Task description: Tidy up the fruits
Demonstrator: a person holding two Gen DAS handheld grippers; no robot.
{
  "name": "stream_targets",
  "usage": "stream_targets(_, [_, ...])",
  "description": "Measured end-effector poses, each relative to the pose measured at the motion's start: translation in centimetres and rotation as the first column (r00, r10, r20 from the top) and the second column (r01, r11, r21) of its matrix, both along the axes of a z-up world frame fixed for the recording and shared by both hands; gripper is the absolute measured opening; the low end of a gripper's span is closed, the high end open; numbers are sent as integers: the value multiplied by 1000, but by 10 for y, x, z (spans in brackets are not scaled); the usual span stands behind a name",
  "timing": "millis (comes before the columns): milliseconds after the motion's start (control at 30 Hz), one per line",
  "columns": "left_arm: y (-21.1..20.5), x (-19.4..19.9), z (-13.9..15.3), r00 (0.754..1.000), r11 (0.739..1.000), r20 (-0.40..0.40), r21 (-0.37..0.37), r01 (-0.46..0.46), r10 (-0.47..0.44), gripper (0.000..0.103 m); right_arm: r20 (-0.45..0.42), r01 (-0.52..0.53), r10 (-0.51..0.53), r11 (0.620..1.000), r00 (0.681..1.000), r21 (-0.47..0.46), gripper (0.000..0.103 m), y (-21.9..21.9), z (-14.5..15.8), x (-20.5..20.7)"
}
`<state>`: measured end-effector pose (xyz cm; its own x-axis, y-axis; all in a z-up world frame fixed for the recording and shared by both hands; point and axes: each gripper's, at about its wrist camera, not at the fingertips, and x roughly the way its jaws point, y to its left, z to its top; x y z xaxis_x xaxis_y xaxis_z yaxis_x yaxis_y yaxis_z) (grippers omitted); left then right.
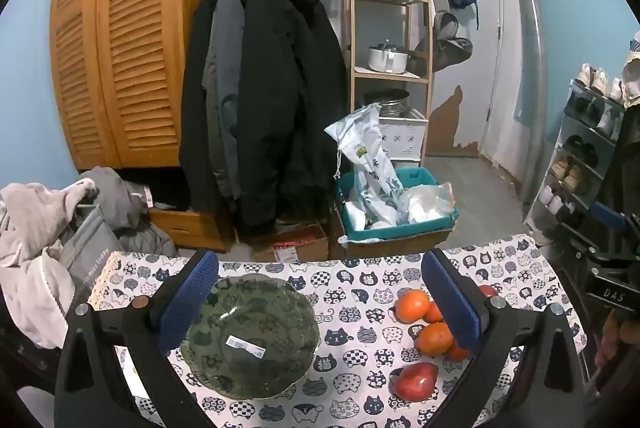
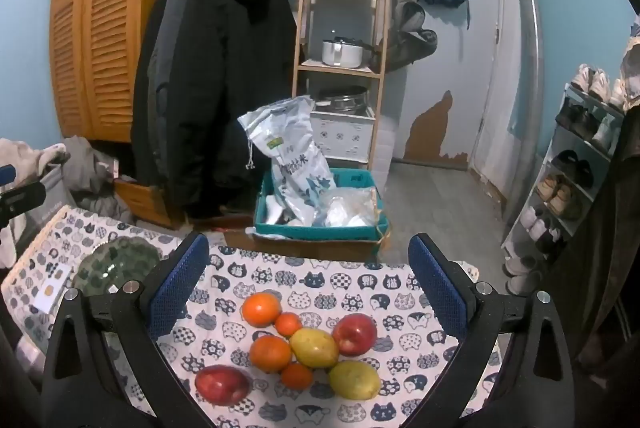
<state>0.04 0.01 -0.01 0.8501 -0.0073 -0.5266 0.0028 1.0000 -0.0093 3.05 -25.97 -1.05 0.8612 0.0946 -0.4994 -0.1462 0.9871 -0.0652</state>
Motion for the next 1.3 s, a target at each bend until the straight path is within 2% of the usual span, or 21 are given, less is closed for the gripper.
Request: stream_targets(1300, [2,-3,3,1000,1000,12,-22,9,-9,102,10,-1,1,1000,1000,-6,98,0,3,-3])
